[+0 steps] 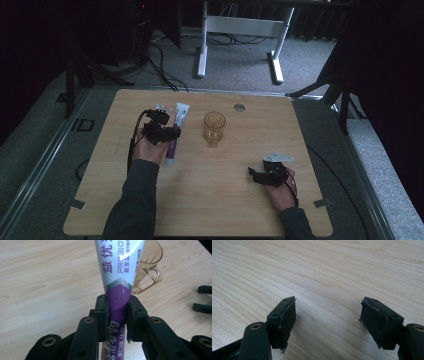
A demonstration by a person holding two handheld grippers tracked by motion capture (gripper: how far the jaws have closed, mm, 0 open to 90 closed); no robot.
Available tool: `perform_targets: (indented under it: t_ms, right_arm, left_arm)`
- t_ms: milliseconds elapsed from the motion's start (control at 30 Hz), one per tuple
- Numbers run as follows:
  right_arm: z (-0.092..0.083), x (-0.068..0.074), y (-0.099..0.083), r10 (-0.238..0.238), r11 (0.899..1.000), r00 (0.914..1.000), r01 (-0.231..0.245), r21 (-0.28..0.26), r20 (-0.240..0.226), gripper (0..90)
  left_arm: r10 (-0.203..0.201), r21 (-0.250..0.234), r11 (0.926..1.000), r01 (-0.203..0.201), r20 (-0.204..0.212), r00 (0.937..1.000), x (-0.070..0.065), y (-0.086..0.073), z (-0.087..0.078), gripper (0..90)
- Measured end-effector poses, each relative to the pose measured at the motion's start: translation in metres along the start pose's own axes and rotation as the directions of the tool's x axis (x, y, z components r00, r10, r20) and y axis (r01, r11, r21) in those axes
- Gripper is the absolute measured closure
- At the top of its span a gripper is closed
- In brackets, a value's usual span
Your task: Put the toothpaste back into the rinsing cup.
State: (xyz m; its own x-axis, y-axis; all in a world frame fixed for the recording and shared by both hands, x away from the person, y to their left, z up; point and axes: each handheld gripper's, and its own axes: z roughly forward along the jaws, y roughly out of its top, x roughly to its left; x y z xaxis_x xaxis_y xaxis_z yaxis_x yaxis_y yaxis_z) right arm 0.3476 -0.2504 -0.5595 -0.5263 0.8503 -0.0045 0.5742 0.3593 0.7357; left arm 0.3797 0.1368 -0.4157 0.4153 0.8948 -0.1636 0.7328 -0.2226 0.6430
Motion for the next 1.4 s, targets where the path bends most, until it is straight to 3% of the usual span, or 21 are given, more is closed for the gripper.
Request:
perform_targets:
  t_ms: [900,1400]
  right_arm:
    - [0.0,0.0,0.0,0.0,1.0,1.0,0.0,0.0,0.0,28.2]
    - [0.0,0.0,0.0,0.0,1.0,1.0,0.0,0.0,0.0,28.1]
  left_arm:
    - [0.04,-0.075,0.9963,-0.041,-0.016,0.9991,-0.007,0.014,0.002,74.0]
    - [0.037,-0.118,0.9923,-0.039,-0.017,0.9992,-0.008,0.02,0.002,73.9]
